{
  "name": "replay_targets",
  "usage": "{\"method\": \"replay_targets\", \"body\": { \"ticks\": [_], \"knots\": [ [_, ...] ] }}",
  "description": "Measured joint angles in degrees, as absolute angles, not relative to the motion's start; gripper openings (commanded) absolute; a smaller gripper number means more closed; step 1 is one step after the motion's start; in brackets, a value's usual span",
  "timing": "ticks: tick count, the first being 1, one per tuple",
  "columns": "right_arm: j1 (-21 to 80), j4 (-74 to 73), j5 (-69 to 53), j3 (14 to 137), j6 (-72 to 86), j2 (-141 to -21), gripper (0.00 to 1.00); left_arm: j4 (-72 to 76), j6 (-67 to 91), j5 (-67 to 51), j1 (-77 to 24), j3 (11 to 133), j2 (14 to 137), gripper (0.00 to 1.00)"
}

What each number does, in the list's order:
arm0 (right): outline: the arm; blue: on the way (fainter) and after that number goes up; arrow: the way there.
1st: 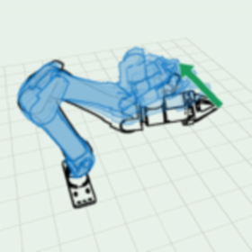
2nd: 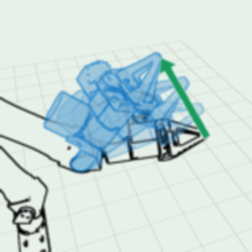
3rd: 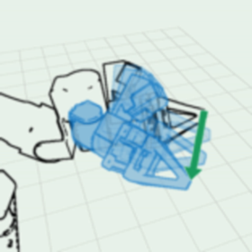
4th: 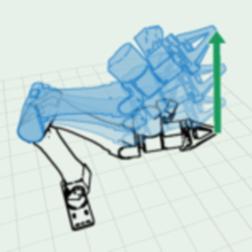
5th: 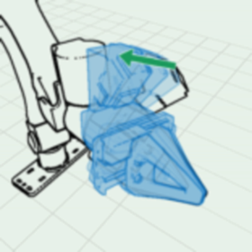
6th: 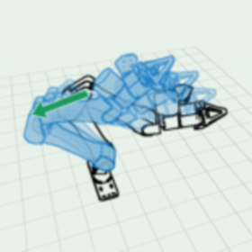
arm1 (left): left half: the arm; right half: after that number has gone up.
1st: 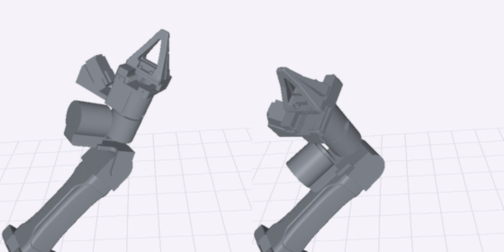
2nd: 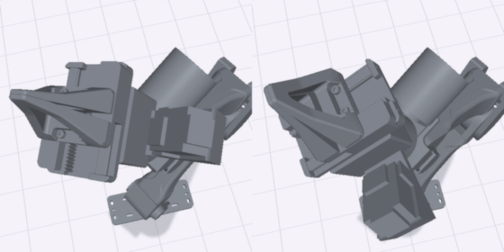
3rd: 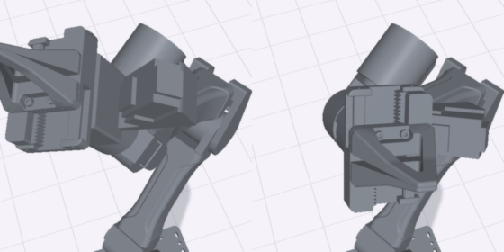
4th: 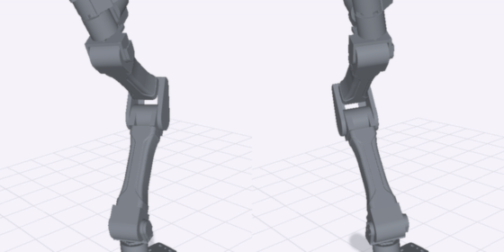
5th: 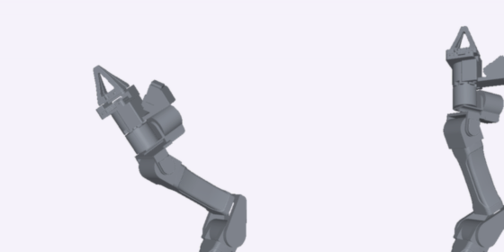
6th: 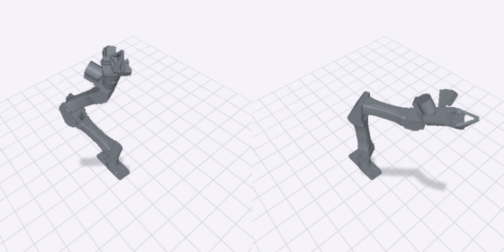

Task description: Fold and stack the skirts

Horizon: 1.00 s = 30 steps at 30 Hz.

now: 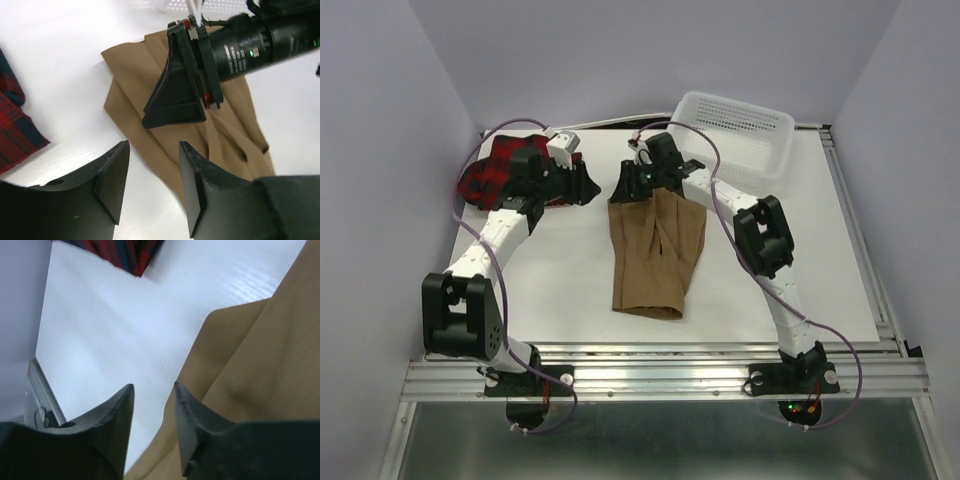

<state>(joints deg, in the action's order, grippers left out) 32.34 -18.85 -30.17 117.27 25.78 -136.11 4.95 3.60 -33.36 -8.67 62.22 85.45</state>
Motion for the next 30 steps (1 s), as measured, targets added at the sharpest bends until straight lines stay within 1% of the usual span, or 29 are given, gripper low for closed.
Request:
{"method": "replay_targets", "body": {
  "ticks": [2, 4, 6, 7, 8, 11, 14, 16, 19, 23, 26, 30],
  "knots": [
    [31.6, -18.4, -34.2, 115.3, 26.1, -135.6, 0.52, 1.4, -3.6, -34.6, -8.3, 61.2, 82.1, 0.57],
    [29.5, -18.4, -38.5, 110.8, 26.0, -133.3, 0.53, -2.7, -12.0, -34.7, -10.1, 59.8, 77.8, 0.58],
    [26.5, -18.7, -41.9, 105.5, 24.8, -129.4, 0.52, -6.4, -23.7, -32.4, -15.8, 56.2, 71.5, 0.59],
    [24.5, -19.1, -42.9, 103.1, 24.2, -127.0, 0.52, -7.9, -26.9, -31.9, -18.5, 54.5, 69.0, 0.61],
    [22.5, -19.8, -44.3, 100.1, 22.5, -123.9, 0.5, -9.6, -32.7, -30.6, -23.2, 51.0, 65.1, 0.62],
    [17.0, -22.8, -47.8, 93.6, 17.8, -114.9, 0.49, -14.9, -43.7, -28.0, -33.5, 41.0, 55.9, 0.66],
    [15.7, -24.9, -51.4, 86.9, 13.5, -107.5, 0.44, -18.5, -51.2, -24.8, -38.8, 35.9, 52.0, 0.67],
    [18.0, -27.0, -53.7, 82.5, 10.6, -104.7, 0.44, -20.1, -55.7, -22.7, -42.7, 34.1, 52.0, 0.68],
    [22.1, -27.7, -55.0, 77.9, 8.3, -105.6, 0.43, -20.4, -59.4, -20.8, -46.3, 33.9, 53.7, 0.71],
    [26.8, -27.9, -55.3, 72.9, 6.3, -111.8, 0.41, -19.7, -62.6, -18.6, -50.4, 33.9, 58.2, 0.74],
    [27.3, -27.9, -55.4, 72.1, 5.2, -119.0, 0.4, -18.5, -64.5, -16.5, -53.0, 33.4, 60.2, 0.77],
    [26.5, -27.9, -57.3, 72.2, 4.0, -120.6, 0.4, -14.9, -67.6, -12.3, -55.3, 29.9, 61.6, 0.79]
  ]
}}
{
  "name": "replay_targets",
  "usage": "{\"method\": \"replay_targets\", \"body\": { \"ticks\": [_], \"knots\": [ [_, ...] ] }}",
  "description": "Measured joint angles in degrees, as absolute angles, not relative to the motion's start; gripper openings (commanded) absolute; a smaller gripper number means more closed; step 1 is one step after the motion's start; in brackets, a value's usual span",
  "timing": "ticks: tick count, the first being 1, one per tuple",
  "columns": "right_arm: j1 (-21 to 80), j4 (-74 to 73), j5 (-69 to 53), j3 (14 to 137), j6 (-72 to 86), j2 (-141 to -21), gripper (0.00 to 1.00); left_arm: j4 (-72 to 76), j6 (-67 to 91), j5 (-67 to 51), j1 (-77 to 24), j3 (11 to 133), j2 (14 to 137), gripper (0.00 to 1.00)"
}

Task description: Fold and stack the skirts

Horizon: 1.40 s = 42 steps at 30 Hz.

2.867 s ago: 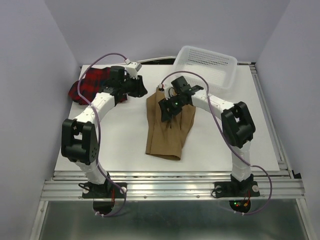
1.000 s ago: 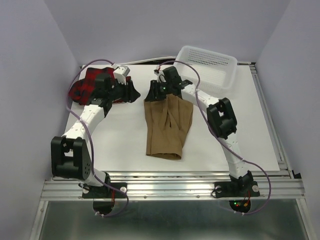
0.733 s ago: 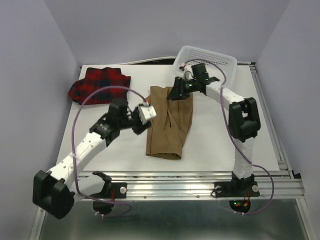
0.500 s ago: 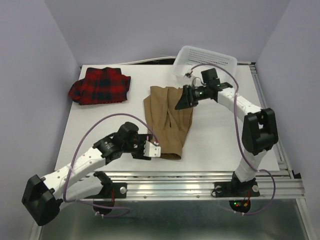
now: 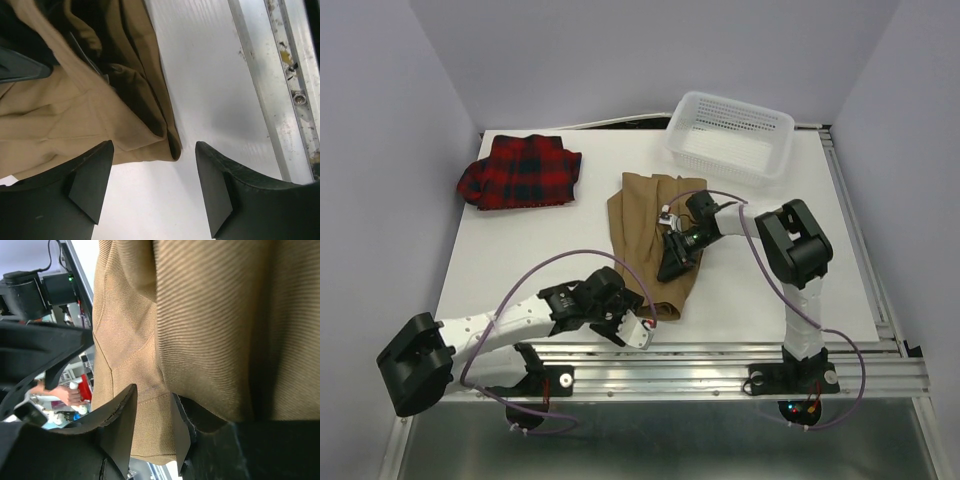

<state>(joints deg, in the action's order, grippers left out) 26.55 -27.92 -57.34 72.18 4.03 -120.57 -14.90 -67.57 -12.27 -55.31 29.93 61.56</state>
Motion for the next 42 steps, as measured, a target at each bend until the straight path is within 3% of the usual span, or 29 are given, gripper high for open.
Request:
{"method": "replay_targets", "body": {
  "ticks": [12, 21, 25, 26, 30, 31, 32, 42],
  "knots": [
    [26.9, -28.7, -55.3, 72.6, 3.2, -119.5, 0.44, -5.9, -71.5, -7.6, -57.3, 26.6, 66.1, 0.8],
    [27.2, -28.8, -54.2, 72.6, 2.8, -119.0, 0.44, 1.0, -72.2, -7.0, -57.7, 26.6, 70.9, 0.7],
    [27.2, -28.7, -53.8, 72.6, 2.8, -118.8, 0.43, 1.3, -72.3, -7.2, -57.8, 26.5, 71.4, 0.51],
    [27.2, -28.7, -53.8, 72.6, 2.8, -118.8, 0.44, 1.5, -72.2, -7.3, -57.8, 26.5, 71.6, 0.4],
    [27.2, -28.7, -53.8, 72.6, 2.8, -118.8, 0.44, 1.7, -71.3, -7.2, -57.8, 25.9, 72.2, 0.18],
    [27.2, -28.7, -53.8, 72.6, 2.8, -118.8, 0.44, 2.2, -71.0, -7.2, -57.8, 25.9, 72.0, 0.05],
    [27.2, -28.8, -53.8, 72.6, 2.8, -118.8, 0.45, 2.2, -70.9, -7.1, -57.8, 25.9, 71.9, 0.0],
    [27.5, -30.8, -48.6, 79.8, 0.8, -117.8, 0.53, -6.5, -67.9, -10.1, -57.8, 28.8, 67.2, 0.0]
  ]
}}
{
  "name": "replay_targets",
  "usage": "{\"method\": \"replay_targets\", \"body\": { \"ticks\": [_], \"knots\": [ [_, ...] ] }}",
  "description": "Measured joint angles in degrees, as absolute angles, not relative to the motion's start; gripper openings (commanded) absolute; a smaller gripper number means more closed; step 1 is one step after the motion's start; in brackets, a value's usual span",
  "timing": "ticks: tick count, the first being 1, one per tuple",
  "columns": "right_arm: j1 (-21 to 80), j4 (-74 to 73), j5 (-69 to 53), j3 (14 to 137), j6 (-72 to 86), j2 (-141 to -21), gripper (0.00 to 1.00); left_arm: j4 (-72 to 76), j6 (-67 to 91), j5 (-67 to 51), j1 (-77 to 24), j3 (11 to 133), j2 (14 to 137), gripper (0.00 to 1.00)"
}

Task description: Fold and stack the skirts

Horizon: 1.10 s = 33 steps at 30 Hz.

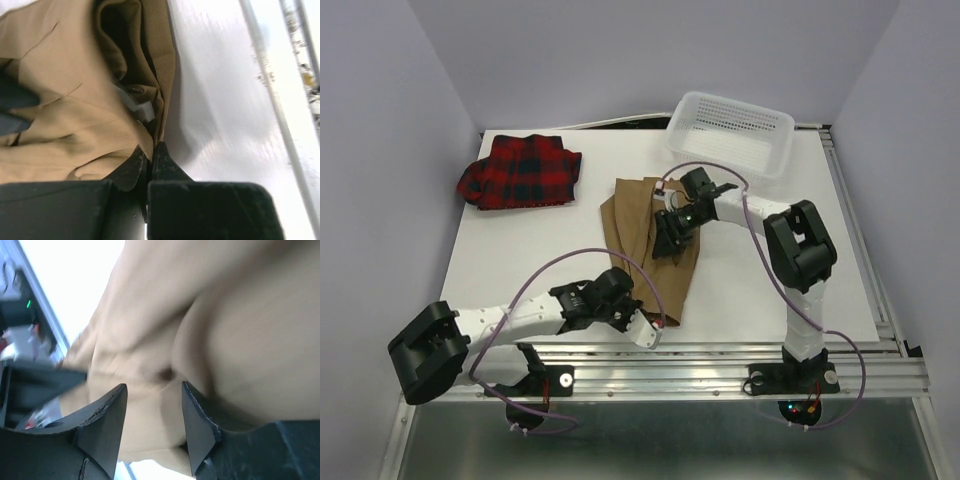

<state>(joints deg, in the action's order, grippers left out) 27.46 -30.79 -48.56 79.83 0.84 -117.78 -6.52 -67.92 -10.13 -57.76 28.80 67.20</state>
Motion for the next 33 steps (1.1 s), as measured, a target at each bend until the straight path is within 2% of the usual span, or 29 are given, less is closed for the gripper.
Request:
{"method": "replay_targets", "body": {
  "ticks": [7, 11, 20, 24, 33],
  "knots": [
    [26.7, -27.0, -47.1, 91.6, 2.5, -118.0, 0.53, -16.4, -63.0, -16.1, -57.8, 33.7, 65.7, 0.0],
    [26.6, -20.3, -50.3, 92.4, 7.6, -119.2, 0.54, -19.2, -60.9, -18.0, -57.8, 35.1, 64.6, 0.0],
    [28.2, -6.0, -55.7, 82.1, 17.4, -126.5, 0.51, -24.4, -56.4, -19.7, -57.8, 38.6, 61.0, 0.0],
    [29.8, 0.5, -59.7, 76.4, 18.6, -126.2, 0.51, -25.8, -53.1, -20.9, -57.4, 41.9, 60.3, 0.0],
    [32.8, 5.4, -62.0, 66.0, 18.3, -121.2, 0.5, -27.3, -47.3, -23.6, -47.6, 53.5, 61.1, 0.0]
  ]
}}
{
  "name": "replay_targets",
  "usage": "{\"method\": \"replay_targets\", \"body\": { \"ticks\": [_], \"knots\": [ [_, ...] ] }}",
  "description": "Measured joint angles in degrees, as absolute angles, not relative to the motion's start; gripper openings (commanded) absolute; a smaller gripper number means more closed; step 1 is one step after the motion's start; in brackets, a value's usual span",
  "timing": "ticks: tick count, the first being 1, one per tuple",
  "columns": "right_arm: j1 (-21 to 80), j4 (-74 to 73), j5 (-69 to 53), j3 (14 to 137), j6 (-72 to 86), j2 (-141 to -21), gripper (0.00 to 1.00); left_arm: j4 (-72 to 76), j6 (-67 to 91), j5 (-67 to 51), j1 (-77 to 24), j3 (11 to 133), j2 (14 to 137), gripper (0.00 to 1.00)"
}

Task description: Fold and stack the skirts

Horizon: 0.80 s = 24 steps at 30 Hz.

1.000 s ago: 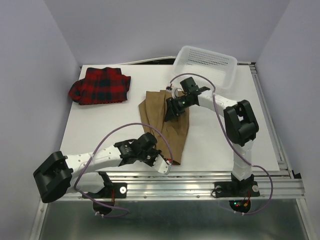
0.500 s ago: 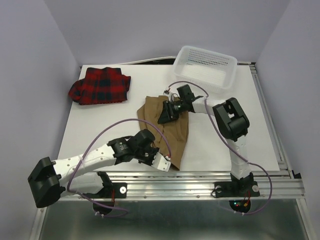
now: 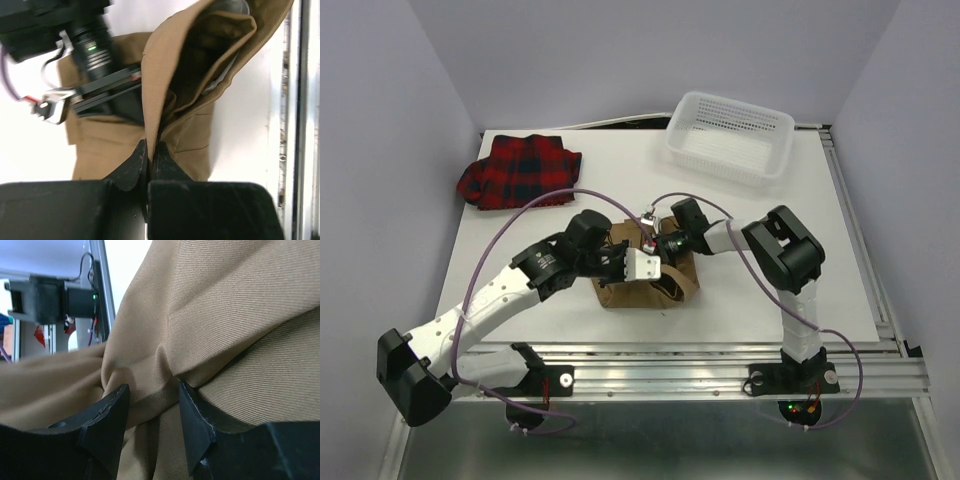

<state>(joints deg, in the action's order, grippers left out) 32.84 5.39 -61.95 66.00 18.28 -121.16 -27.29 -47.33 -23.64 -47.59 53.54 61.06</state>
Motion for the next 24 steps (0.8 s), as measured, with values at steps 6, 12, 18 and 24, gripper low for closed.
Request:
{"method": "replay_targets", "body": {
  "ticks": [6, 12, 18, 24],
  "knots": [
    [34.7, -0.8, -60.9, 63.5, 13.5, -117.3, 0.53, -28.0, -47.4, -24.4, -45.0, 55.2, 62.5, 0.0],
    [36.3, -13.5, -55.5, 70.3, 8.0, -115.6, 0.59, -30.0, -48.3, -27.2, -45.0, 55.2, 62.7, 0.0],
    [34.2, -19.9, -52.4, 85.3, 6.6, -115.9, 0.62, -32.2, -49.2, -29.7, -45.8, 54.9, 62.7, 0.0],
    [29.2, -20.5, -50.4, 100.8, 4.4, -122.3, 0.6, -34.1, -49.0, -31.1, -48.2, 53.6, 62.7, 0.0]
  ]
}}
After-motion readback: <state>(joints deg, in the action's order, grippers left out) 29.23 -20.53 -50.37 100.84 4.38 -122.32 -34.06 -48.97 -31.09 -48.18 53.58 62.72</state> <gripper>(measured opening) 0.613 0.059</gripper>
